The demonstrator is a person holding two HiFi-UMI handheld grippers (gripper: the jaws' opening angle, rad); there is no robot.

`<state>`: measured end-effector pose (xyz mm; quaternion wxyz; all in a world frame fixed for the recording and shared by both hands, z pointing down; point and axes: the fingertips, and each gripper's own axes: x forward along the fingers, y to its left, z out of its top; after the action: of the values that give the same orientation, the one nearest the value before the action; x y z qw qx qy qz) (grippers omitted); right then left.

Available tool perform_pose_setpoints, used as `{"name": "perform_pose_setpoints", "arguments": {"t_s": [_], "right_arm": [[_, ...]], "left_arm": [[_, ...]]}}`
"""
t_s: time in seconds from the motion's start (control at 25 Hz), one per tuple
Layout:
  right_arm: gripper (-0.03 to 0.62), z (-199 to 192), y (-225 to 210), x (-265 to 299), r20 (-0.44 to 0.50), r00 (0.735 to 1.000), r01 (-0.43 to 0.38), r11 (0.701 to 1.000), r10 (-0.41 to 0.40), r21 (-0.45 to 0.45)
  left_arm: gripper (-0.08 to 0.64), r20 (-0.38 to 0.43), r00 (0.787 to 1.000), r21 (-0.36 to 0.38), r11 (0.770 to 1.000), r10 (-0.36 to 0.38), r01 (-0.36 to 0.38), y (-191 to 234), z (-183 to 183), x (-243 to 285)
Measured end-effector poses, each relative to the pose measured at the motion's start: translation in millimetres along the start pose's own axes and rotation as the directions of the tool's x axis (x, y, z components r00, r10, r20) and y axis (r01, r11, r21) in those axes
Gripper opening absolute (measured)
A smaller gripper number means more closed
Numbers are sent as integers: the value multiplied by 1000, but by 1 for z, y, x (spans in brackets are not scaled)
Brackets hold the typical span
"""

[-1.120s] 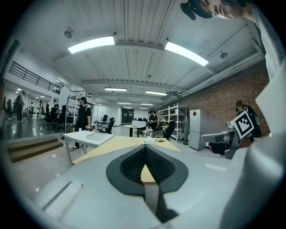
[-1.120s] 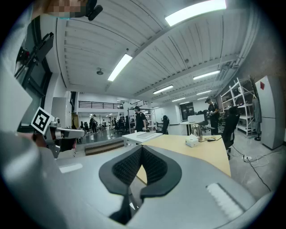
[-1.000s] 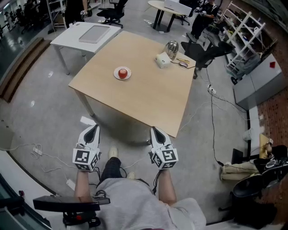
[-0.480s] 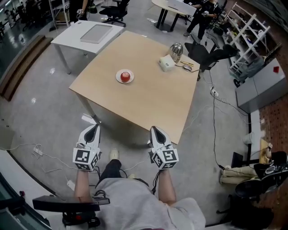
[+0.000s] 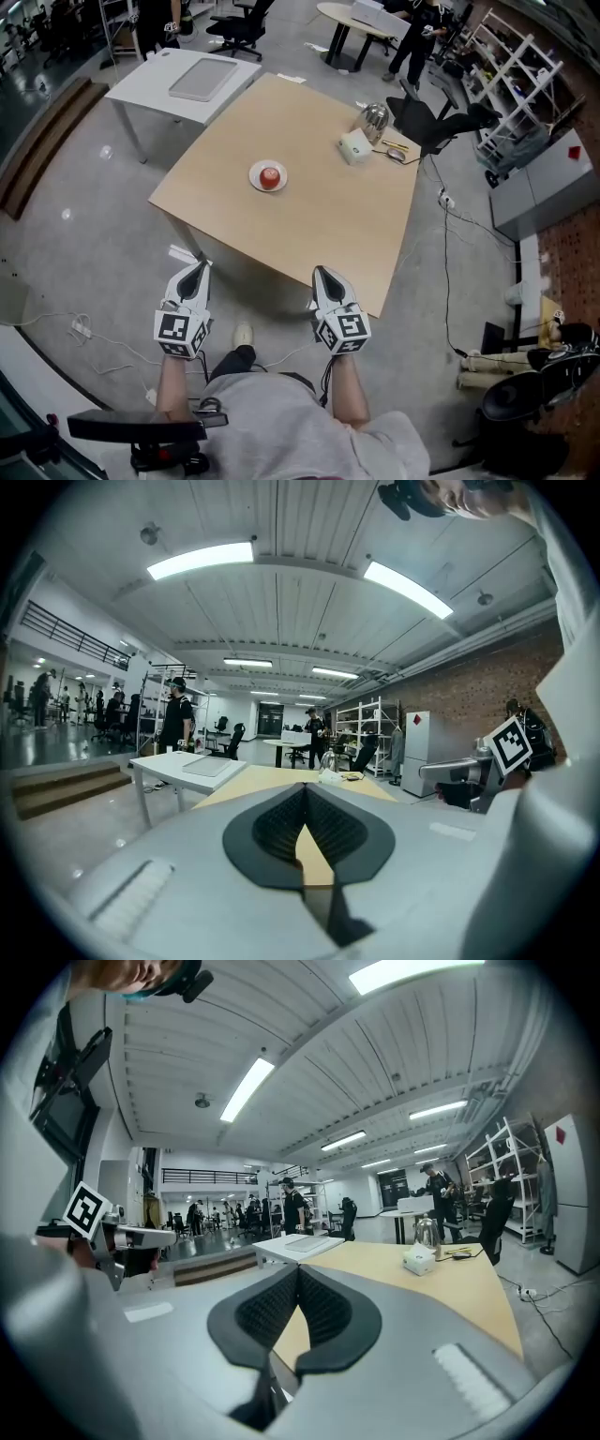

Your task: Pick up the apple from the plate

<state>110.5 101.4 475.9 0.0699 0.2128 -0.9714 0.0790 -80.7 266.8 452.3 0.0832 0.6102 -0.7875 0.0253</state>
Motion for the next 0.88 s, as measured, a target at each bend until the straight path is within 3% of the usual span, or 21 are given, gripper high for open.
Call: {"name": "perform_pose_setpoints", "arguments": {"t_s": [0.48, 0.88], "right_arm": [[6, 4, 22, 51, -20, 997, 75, 997, -75, -2], [6, -4, 7, 85, -44, 996, 80, 996, -81, -28]], "left_arm": [[20, -27, 995, 1, 995, -95, 95, 49, -3, 38], [20, -43, 996, -13, 997, -77, 77, 66, -9, 59]]}}
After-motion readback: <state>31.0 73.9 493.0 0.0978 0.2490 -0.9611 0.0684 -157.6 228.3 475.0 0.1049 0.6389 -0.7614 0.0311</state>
